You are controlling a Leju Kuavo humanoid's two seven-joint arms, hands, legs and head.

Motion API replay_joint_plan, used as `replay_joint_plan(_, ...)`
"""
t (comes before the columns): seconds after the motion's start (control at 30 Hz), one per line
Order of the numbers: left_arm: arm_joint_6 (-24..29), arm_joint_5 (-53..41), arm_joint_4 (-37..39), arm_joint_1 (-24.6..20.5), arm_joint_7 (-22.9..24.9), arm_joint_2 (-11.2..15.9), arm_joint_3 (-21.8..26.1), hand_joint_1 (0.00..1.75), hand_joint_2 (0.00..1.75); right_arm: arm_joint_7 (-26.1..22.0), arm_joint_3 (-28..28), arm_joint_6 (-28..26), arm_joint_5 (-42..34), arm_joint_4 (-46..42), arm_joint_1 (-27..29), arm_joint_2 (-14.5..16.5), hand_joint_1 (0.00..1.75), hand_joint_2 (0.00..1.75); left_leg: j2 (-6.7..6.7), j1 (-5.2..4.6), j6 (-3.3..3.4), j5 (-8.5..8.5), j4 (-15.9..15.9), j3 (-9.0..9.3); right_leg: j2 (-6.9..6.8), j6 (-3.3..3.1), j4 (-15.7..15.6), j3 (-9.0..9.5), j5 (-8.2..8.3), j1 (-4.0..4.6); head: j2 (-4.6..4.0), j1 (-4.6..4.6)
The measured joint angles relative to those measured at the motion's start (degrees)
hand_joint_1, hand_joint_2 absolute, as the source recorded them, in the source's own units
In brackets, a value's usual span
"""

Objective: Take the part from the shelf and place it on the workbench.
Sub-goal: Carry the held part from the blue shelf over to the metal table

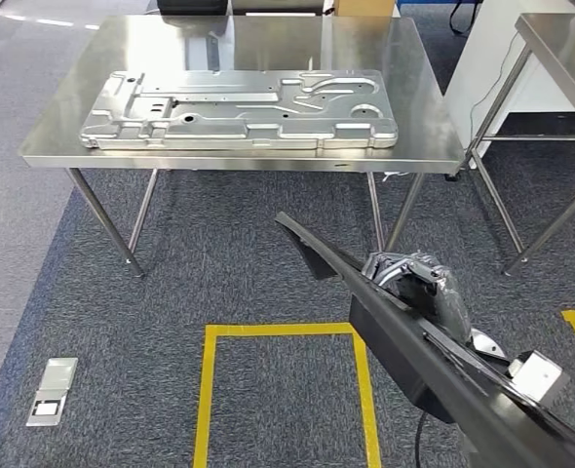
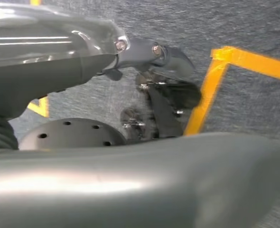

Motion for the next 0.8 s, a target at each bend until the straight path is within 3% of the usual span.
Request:
replay_joint_plan(0.1, -0.09, 0.39, 0.00, -0.01, 0.21, -0.17, 0.12, 0.00, 1.75, 0.48, 0.33, 0.21, -0.45, 0.65, -0.70, -0.02, 1.75, 1.75, 0.05, 0.17, 0.36, -0.38, -0.44, 0.91, 0.02, 0.44, 9.81, -5.55, -3.72, -0.08, 0.00, 0.04)
replay_joint_plan(0.13, -0.12, 0.44, 0.00, 0.02, 0.24, -0.26, 0.19, 0.00, 1.75, 0.69, 0.47, 0.21, -0.54, 0.89, -0.75, -0.02, 1.75, 1.75, 0.04, 0.17, 0.39, -0.62, -0.43, 1.17, 0.01, 0.61, 12.27, -7.29, -3.94, -0.11, 0.00, 0.04)
replay_joint_plan(0.17, -0.12, 0.51, 0.00, 0.09, 0.26, -0.30, 0.27, 0.00, 1.75, 0.85, 0.65, 0.21, -0.61, 1.11, -0.84, -0.02, 1.75, 1.75, 0.02, 0.20, 0.33, -0.91, -0.42, 1.52, 0.00, 0.79, 12.82, -8.13, -3.00, -0.15, 0.00, 0.04)
replay_joint_plan(0.2, -0.14, 0.56, 0.00, 0.17, 0.26, -0.33, 0.35, 0.00, 1.75, 0.97, 0.84, 0.21, -0.65, 1.31, -1.00, -0.02, 1.75, 1.75, 0.00, 0.26, 0.18, -1.24, -0.41, 1.98, -0.02, 0.96, 11.21, -7.90, -0.99, -0.21, 0.00, 0.04)
replay_joint_plan(0.27, -0.20, 0.71, 0.00, 0.26, 0.25, -0.38, 0.49, 0.00, 1.75, 1.08, 1.20, 0.19, -0.71, 1.63, -1.45, -0.02, 1.75, 1.75, -0.02, 0.30, -0.41, -2.10, -0.35, 3.03, -0.12, 1.13, 4.46, -5.55, 3.71, -0.25, 0.00, 0.04)
replay_joint_plan(0.3, -0.22, 0.77, 0.00, 0.25, 0.25, -0.40, 0.54, 0.00, 1.75, 1.11, 1.33, 0.17, -0.74, 1.75, -1.69, -0.02, 1.75, 1.75, -0.05, 0.24, -0.76, -2.49, -0.27, 3.36, -0.15, 0.97, 1.45, -4.34, 4.87, -0.21, 0.00, 0.05)
replay_joint_plan(0.37, -0.24, 0.88, 0.00, 0.16, 0.25, -0.43, 0.68, 0.00, 1.75, 1.19, 1.51, 0.13, -0.82, 1.93, -2.02, -0.03, 1.75, 1.75, -0.05, 0.10, -1.28, -2.91, -0.27, 3.59, -0.08, 0.27, -0.88, -3.36, 4.81, 0.03, 0.00, 0.07)
replay_joint_plan(0.43, -0.25, 0.94, 0.00, 0.07, 0.22, -0.44, 0.80, 0.00, 1.75, 1.24, 1.60, 0.07, -0.88, 2.01, -2.17, -0.02, 1.75, 1.75, -0.02, 0.18, -1.58, -3.15, -0.36, 3.71, 0.04, -0.54, -1.24, -3.19, 4.54, 0.02, 0.00, 0.08)
replay_joint_plan(0.5, -0.30, 0.98, 0.00, -0.01, 0.13, -0.44, 0.84, 0.00, 1.75, 1.25, 1.76, -0.05, -0.91, 2.03, -2.38, -0.01, 1.75, 1.75, 0.00, 0.28, -2.12, -4.39, 1.57, 2.96, -0.04, -1.25, -1.38, -2.88, 4.30, -0.20, 0.00, 0.05)
replay_joint_plan(0.53, -0.34, 0.98, 0.00, -0.04, 0.09, -0.44, 0.85, 0.00, 1.75, 1.26, 1.89, -0.13, -0.91, 2.05, -2.51, 0.01, 1.75, 1.75, -0.01, 0.37, -2.45, -5.68, 4.22, 1.65, -0.14, -1.56, -1.43, -2.70, 4.15, -0.31, 0.00, 0.04)
replay_joint_plan(0.6, -0.38, 1.00, 0.00, 0.02, 0.05, -0.44, 0.87, 0.00, 1.75, 1.26, 2.18, -0.33, -0.91, 2.11, -2.68, 0.04, 1.75, 1.75, -0.01, 0.51, -2.86, -8.48, 11.80, -2.65, -0.25, -1.92, -1.43, -2.41, 3.76, -0.29, 0.00, 0.04)
replay_joint_plan(0.63, -0.38, 1.03, 0.00, 0.11, 0.05, -0.44, 0.89, 0.00, 1.75, 1.26, 2.34, -0.39, -0.91, 2.14, -2.70, 0.06, 1.75, 1.75, -0.01, 0.54, -2.91, -9.03, 14.80, -4.62, -0.23, -1.99, -1.43, -2.20, 3.54, -0.27, 0.00, 0.04)
replay_joint_plan(0.67, -0.36, 1.07, 0.00, 0.22, 0.05, -0.44, 0.92, 0.00, 1.75, 1.30, 2.50, -0.44, -0.91, 2.15, -2.70, 0.10, 1.75, 1.75, -0.01, 0.54, -2.85, -8.40, 15.95, -5.80, -0.16, -1.99, -1.42, -1.86, 3.26, -0.24, 0.00, 0.04)
replay_joint_plan(0.7, -0.35, 1.15, 0.00, 0.32, 0.04, -0.44, 0.96, 0.00, 1.75, 1.37, 2.64, -0.49, -0.92, 2.16, -2.71, 0.16, 1.75, 1.75, -0.01, 0.52, -2.66, -6.59, 14.87, -5.92, -0.08, -1.94, -1.42, -1.39, 2.94, -0.22, 0.00, 0.04)
replay_joint_plan(0.77, -0.33, 1.37, 0.00, 0.38, 0.02, -0.42, 1.13, 0.00, 1.75, 1.56, 2.84, -0.54, -0.92, 2.18, -2.76, 0.34, 1.75, 1.75, -0.05, 0.34, -1.90, -1.57, 8.38, -3.86, 0.03, -1.78, -1.48, -0.19, 2.19, -0.19, 0.00, 0.05)
replay_joint_plan(0.8, -0.31, 1.48, 0.00, 0.39, 0.01, -0.38, 1.25, 0.00, 1.75, 1.64, 2.90, -0.56, -0.92, 2.22, -2.82, 0.42, 1.75, 1.75, -0.08, 0.14, -1.47, 0.15, 5.44, -2.75, 0.08, -1.62, -1.52, 0.25, 1.88, -0.15, 0.00, 0.05)
